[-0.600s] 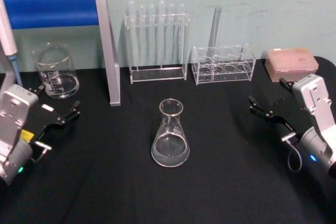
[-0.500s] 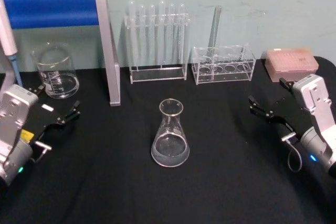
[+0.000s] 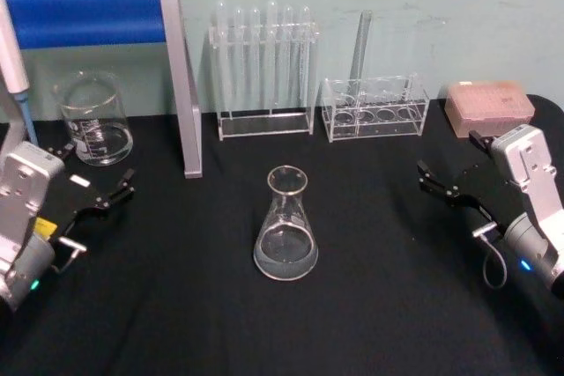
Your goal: Grasp the erlenmeyer flask with one hand, shake it three times, then place it back.
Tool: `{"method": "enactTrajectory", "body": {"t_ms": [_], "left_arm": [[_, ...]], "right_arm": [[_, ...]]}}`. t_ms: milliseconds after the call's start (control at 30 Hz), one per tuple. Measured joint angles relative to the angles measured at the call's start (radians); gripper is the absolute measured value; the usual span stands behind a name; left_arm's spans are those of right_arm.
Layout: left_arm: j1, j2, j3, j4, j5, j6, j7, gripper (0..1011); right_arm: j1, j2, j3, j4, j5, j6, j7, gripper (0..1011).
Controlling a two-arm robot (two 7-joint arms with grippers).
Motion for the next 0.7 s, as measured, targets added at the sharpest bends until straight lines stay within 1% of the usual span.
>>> {"method": "enactTrajectory", "body": {"t_ms": [133,367,400,567,700], "left_arm": [[0.000,0.000,0.000,0.000,0.000,0.000,0.000,1001],[0.000,0.000,0.000,0.000,0.000,0.000,0.000,1001],[0.000,0.000,0.000,0.000,0.000,0.000,0.000,1001],[0.000,0.000,0.000,0.000,0.000,0.000,0.000,1001],[0.000,0.000,0.000,0.000,0.000,0.000,0.000,1001]], "right_arm": [[0.000,0.000,0.001,0.000,0.000,0.000,0.001,1002],[-0.015,-0.012,0.017,-0.013,0.021,-0.008,0.059,1003],[-0.015,-0.012,0.017,-0.013,0.021,-0.008,0.059,1003],[-0.039,-0.020,0.026,-0.049,0.059,-0.014,0.118,1002],[-0.058,-0.026,0.027,-0.084,0.099,-0.020,0.188,1002]]}}
